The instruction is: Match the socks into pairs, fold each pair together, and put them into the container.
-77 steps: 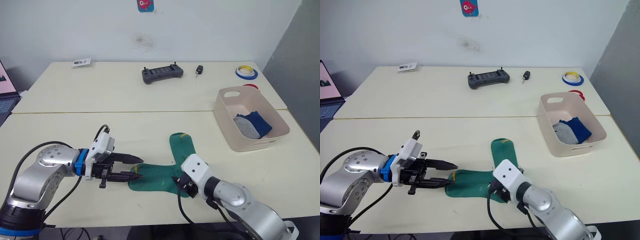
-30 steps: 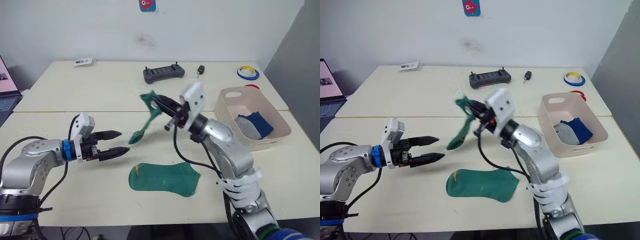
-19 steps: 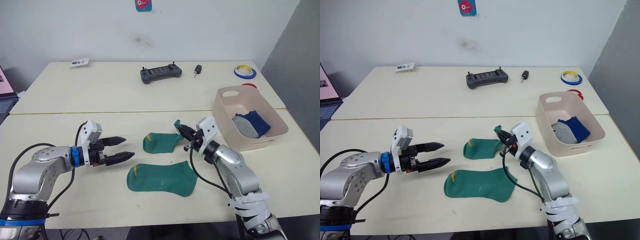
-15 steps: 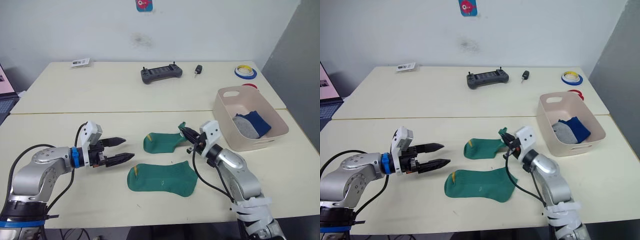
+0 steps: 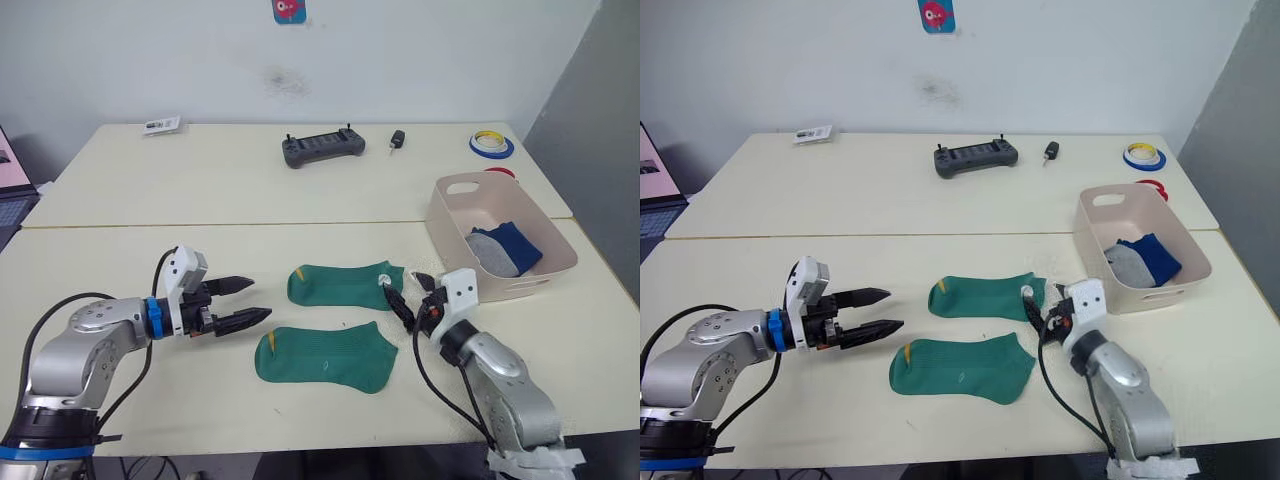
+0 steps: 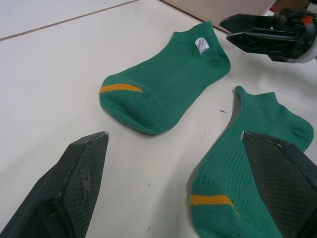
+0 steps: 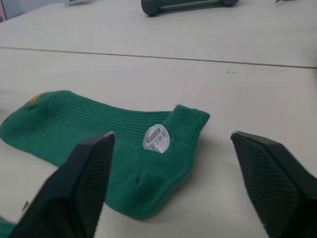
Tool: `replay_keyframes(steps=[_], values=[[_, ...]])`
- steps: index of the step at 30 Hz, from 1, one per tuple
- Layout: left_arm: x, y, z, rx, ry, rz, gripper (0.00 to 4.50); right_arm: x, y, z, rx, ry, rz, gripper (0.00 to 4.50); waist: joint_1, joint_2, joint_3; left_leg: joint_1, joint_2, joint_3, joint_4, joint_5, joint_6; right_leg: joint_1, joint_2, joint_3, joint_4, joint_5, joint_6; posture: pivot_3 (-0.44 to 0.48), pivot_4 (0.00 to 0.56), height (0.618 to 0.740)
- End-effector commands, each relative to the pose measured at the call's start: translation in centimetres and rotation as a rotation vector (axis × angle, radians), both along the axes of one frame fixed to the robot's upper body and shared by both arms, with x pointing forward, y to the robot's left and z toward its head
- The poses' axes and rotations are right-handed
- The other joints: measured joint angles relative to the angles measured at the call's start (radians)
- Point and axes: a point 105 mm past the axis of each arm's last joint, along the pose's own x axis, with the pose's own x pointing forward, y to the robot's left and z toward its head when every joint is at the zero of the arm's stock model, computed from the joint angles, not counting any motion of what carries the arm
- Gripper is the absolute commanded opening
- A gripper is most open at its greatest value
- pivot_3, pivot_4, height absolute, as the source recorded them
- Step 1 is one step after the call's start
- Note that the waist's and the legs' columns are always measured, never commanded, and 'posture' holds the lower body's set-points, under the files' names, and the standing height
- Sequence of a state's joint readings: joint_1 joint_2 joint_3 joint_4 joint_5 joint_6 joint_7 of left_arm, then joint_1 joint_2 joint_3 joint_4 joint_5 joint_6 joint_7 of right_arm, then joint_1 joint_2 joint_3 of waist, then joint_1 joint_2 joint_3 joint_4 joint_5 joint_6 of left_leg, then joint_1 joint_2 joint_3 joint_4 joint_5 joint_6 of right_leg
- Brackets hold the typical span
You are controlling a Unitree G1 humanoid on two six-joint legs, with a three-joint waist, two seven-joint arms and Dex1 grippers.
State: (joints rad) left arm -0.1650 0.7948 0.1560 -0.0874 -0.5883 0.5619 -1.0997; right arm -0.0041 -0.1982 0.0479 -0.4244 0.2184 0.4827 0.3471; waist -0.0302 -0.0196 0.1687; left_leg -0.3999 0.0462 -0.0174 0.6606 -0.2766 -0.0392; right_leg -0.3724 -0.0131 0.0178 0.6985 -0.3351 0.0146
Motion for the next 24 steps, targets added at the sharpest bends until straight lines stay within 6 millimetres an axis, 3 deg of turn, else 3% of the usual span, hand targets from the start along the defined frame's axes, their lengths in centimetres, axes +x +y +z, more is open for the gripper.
replay_keyframes(steps=[1,6,18,21,24], values=[[0.2,-0.7,0.8,0.006,-0.044,-0.02,4.5,-0.3,-0.4,2.3,-0.033,-0.058,0.019,4.49,0.0,0.0,0.0,0.0,0.0,0.0,0.0,0.0,0.0,0.0,0.0,0.0,0.0,0.0,0.0,0.0,0.15,0.74],[0.3,-1.1,0.8,0.002,-0.048,-0.032,4.5,1.4,-0.5,2.5,-0.076,0.039,0.03,4.49,-0.002,0.0,0.0,0.0,0.0,0.0,0.0,0.0,0.0,0.0,0.001,0.0,0.0,0.0,0.0,0.0,0.15,0.74],[0.1,-1.6,0.6,-0.005,-0.049,-0.042,4.5,4.3,0.4,1.5,0.017,0.232,0.001,4.49,0.0,0.0,0.0,0.0,0.0,0.0,0.0,0.0,0.0,0.0,0.001,0.0,0.0,0.0,0.0,0.0,0.15,0.74],[0.3,-1.9,0.6,-0.023,-0.044,-0.037,4.5,4.6,0.8,1.9,0.081,0.239,0.014,3.88,0.0,0.0,0.0,0.0,0.0,0.0,0.0,0.0,0.0,0.0,0.001,0.0,0.0,0.0,0.0,0.0,0.15,0.74],[0.5,-2.2,0.4,-0.025,-0.04,-0.033,4.5,4.7,1.1,2.1,0.09,0.238,0.027,2.85,-0.001,0.0,0.0,0.0,0.0,0.0,0.0,0.0,0.0,0.0,0.001,0.0,0.0,0.0,0.0,0.0,0.15,0.74]])
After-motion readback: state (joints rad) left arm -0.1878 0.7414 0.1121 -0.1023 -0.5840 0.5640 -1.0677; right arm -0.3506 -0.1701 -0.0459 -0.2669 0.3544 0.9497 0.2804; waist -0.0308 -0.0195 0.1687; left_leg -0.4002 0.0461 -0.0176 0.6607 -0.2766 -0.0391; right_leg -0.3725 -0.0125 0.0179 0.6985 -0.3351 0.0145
